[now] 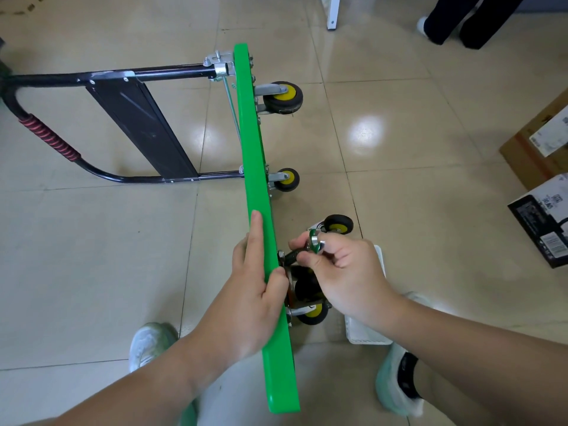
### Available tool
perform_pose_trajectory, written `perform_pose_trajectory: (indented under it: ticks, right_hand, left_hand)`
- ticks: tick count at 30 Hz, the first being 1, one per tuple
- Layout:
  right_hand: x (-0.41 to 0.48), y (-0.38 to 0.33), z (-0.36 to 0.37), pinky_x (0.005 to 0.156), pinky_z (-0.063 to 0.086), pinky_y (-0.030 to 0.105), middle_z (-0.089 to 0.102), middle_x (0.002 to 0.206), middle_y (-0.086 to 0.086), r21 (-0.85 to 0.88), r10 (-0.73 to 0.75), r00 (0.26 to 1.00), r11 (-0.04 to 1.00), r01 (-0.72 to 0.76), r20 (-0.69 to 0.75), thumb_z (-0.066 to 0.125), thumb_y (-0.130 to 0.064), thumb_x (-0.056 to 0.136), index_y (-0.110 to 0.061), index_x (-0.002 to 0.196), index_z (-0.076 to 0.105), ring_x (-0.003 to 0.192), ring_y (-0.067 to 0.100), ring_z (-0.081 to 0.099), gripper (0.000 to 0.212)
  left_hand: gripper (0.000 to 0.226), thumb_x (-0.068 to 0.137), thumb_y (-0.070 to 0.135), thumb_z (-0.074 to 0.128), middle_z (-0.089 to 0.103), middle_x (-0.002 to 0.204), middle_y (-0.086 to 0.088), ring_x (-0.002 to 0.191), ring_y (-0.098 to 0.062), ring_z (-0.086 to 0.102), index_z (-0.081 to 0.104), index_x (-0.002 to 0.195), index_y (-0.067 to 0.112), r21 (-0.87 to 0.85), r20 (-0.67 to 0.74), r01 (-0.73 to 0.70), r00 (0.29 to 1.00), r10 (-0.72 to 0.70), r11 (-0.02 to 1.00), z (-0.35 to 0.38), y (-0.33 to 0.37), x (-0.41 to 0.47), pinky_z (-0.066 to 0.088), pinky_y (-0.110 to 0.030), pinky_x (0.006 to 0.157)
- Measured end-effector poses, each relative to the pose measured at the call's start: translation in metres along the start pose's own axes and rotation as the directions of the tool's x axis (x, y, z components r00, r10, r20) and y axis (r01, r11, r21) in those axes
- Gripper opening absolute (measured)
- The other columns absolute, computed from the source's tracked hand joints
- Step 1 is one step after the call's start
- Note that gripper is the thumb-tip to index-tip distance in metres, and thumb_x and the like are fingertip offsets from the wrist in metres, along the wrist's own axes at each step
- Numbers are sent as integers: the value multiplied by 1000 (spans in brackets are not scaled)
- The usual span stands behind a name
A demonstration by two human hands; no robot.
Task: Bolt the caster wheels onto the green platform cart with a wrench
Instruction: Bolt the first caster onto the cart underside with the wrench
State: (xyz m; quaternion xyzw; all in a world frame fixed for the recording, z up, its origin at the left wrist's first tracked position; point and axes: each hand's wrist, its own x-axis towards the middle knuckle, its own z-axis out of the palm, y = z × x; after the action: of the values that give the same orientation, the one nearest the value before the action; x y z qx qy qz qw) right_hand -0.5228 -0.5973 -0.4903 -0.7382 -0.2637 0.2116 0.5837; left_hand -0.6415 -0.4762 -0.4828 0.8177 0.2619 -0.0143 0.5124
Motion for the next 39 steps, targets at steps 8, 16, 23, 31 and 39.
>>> perform_pose_trajectory:
  ticks: [8, 16, 23, 31, 39]
  right_hand:
    - [31, -20, -28, 83, 60, 29, 78, 92, -3, 158, 41, 999, 986, -44, 20, 64, 2, 91, -22, 90, 74, 94, 15, 74, 26]
    - [85, -13, -14, 73, 62, 32, 76, 81, 4, 178, 268, 960, 944, -278, 82, 61, -8, 97, -15, 87, 71, 81, 25, 76, 16]
    - [111, -4, 3, 64, 61, 26, 73, 89, 15, 30, 378, 909, 921, -389, 175, 62, -12, 98, -7, 86, 69, 75, 25, 73, 15]
    - [132, 2, 15, 67, 63, 32, 71, 89, 13, -39, 453, 863, 889, -456, 223, 64, -12, 96, -6, 91, 67, 65, 23, 74, 9]
    - [129, 9, 27, 69, 62, 33, 74, 100, 14, -85, 473, 829, 878, -471, 297, 62, -14, 98, -2, 100, 72, 81, 26, 73, 16]
  left_hand:
    - [84, 107, 27, 40, 21, 154, 12, 89, 33, 43, -26, 156, 44, 0, 15, 3, 1000, -3, 1000, -2, 0, -1, 31, 8, 76]
    - [84, 102, 38, 36, 16, 158, 15, 92, 27, 47, -30, 153, 49, 7, 53, 17, 998, -17, 1000, -4, 2, -2, 35, 6, 77]
    - [84, 100, 43, 34, 12, 158, 17, 99, 9, 54, -35, 149, 53, 9, 78, 6, 997, -7, 1000, -7, 2, -3, 41, -3, 79]
    - [85, 102, 41, 35, 12, 157, 15, 93, 8, 57, -39, 143, 55, 23, 102, 7, 995, -9, 1000, -10, 3, -3, 41, -4, 73]
    - [85, 98, 47, 32, 8, 160, 16, 91, 6, 58, -39, 146, 52, 43, 119, 17, 993, -22, 999, -12, 3, -2, 41, -4, 72]
